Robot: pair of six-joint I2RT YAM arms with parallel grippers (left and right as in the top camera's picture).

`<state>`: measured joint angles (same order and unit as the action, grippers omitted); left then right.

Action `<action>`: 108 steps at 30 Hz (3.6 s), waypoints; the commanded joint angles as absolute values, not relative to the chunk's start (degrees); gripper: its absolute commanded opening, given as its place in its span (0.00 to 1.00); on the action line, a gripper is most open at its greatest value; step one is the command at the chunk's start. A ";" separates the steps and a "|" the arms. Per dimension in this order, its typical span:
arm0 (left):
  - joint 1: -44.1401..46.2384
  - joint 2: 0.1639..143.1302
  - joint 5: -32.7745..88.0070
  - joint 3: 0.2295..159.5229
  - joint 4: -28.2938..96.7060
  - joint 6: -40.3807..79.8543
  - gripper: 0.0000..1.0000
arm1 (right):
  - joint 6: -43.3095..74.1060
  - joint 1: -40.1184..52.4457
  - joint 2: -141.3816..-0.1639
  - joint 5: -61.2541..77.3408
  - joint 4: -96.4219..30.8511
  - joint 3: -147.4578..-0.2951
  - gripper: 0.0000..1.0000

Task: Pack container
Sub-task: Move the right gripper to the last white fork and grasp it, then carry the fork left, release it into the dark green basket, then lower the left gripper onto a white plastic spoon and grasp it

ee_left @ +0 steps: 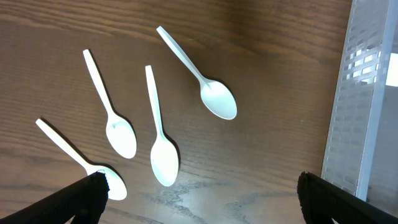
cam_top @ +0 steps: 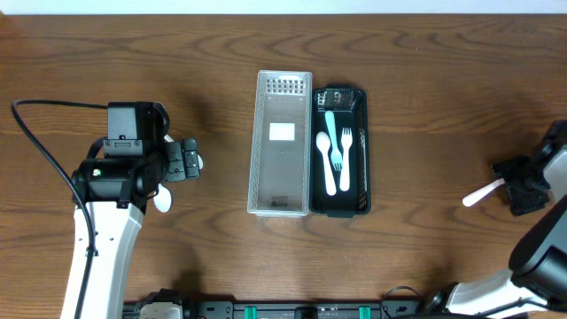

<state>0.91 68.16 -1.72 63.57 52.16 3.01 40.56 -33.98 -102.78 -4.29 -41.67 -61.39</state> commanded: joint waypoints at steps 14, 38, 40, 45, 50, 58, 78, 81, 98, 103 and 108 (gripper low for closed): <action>0.93 68.49 -2.15 64.36 51.31 3.31 0.99 | 38.48 -32.93 -107.00 -3.60 -40.03 -62.83 0.61; 0.93 68.49 -2.15 64.36 50.92 3.31 0.99 | 32.36 -31.68 -106.41 -4.10 -37.98 -63.00 0.12; 0.93 68.49 -2.15 64.36 50.92 3.31 0.98 | 30.11 -30.11 -105.62 -4.27 -37.91 -63.96 0.12; 0.93 68.49 -2.15 64.36 50.92 3.31 0.98 | 25.12 -21.98 -102.28 -4.21 -40.73 -69.73 0.12; 0.93 68.49 -2.15 64.36 50.92 3.31 0.98 | 23.86 -9.39 -99.94 -4.01 -46.57 -78.89 0.11; 0.93 68.49 -2.15 64.36 50.92 3.31 0.98 | 22.26 8.71 -100.09 -2.72 -48.05 -86.56 0.13; 0.93 68.49 -2.15 64.36 50.92 3.31 0.98 | 21.45 23.64 -109.34 -2.70 -51.22 -86.46 0.35; 0.93 68.49 -2.15 64.36 50.89 3.31 0.98 | 19.66 23.55 -109.32 -2.70 -49.87 -86.50 0.40; 0.91 75.64 -2.20 72.66 49.36 21.02 0.98 | 15.81 7.62 -107.13 -0.95 -57.14 -107.53 0.50; 0.91 87.94 -2.20 72.66 49.23 31.79 0.98 | 15.77 0.84 -107.26 3.70 -60.16 -105.41 0.51; 0.93 99.02 -1.93 72.66 48.56 38.04 0.98 | 15.44 -1.69 -107.28 3.60 -62.61 -103.13 0.51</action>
<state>0.91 95.66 -1.69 72.71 48.75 31.31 16.23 -1.37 -107.74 1.78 -62.00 -104.51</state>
